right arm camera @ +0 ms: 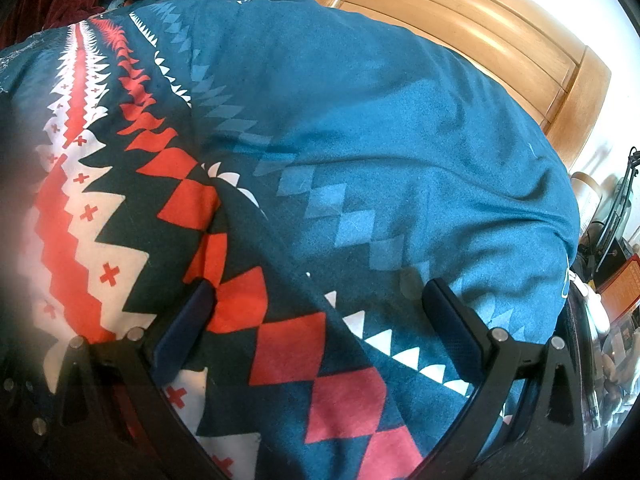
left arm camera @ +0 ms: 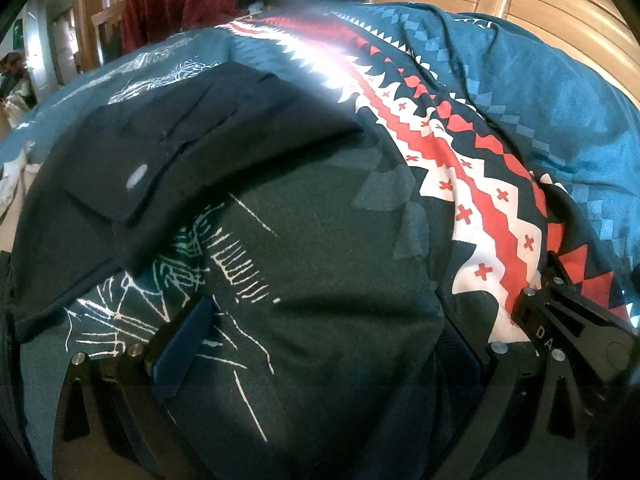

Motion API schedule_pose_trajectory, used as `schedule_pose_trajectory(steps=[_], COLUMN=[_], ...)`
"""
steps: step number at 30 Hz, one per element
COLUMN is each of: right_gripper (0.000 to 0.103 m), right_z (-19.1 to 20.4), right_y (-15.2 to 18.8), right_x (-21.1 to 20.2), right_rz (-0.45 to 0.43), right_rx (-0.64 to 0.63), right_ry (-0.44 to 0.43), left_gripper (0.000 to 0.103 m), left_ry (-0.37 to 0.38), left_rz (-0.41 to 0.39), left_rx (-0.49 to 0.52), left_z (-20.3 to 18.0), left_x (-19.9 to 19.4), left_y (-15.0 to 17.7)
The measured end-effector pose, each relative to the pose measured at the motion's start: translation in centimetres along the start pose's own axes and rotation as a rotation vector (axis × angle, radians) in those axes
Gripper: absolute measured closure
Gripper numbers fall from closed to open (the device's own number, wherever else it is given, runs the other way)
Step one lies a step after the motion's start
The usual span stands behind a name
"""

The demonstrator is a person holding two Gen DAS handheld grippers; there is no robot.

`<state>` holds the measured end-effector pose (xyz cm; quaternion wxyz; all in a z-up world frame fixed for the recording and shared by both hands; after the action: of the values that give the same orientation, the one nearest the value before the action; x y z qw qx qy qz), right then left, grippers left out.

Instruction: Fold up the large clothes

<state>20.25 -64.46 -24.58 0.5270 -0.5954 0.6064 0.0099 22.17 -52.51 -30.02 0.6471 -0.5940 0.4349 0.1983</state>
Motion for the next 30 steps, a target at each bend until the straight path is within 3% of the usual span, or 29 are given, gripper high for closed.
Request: schedule_pose_trajectory(steps=[11,17,22,25,27,28,30], right_gripper=[0.000,0.000,0.000,0.000,0.000,0.000,0.000], right_z=[0.2,0.4,0.3,0.4,0.1,-0.3,-1.1], right_y=[0.0,-0.3,-0.3,-1.2,-1.7,-1.9,-2.1], right_x=[0.0,0.1,0.4,1.0,1.1,1.3,1.0], right_rz=[0.000,-0.005,0.005,0.005,0.034,0.063,0.106], right_rx=[-0.002,-0.052,-0.043,-0.093,-0.110,-0.083,-0.013], right_ry=[0.003,0.074,0.058,0.006,-0.061,-0.103,-0.175], left_gripper=[0.000,0.000,0.000,0.000,0.000,0.000,0.000], left_ry=[0.000,0.006,-0.018,0.111,0.266,0.380,0.475], left_rz=[0.000,-0.004,0.013,0.092,0.179,0.210,0.172], left_rx=[0.000,-0.016,0.001,0.062,0.101,0.102,0.114], left_z=[0.0,0.3,-0.1,0.0,0.0,0.4,2.6], left_x=[0.1,0.1,0.5,0.1,-1.0,-2.8,-7.2], left_y=[0.0,0.0,-0.3,-0.9,-0.9,-1.0,-1.7])
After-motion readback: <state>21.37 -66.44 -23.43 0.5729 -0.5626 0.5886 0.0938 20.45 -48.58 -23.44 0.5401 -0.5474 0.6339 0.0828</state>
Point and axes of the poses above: each gripper's, at about its wrist camera, not at the fingertips, and x roughly the way its jaws point, z to its left, y to its underside, the point moved 6 cm from there along x, roughly the way its jaws point, and after that the axes turned 2 degrees about -x, right-handed, at the moved point
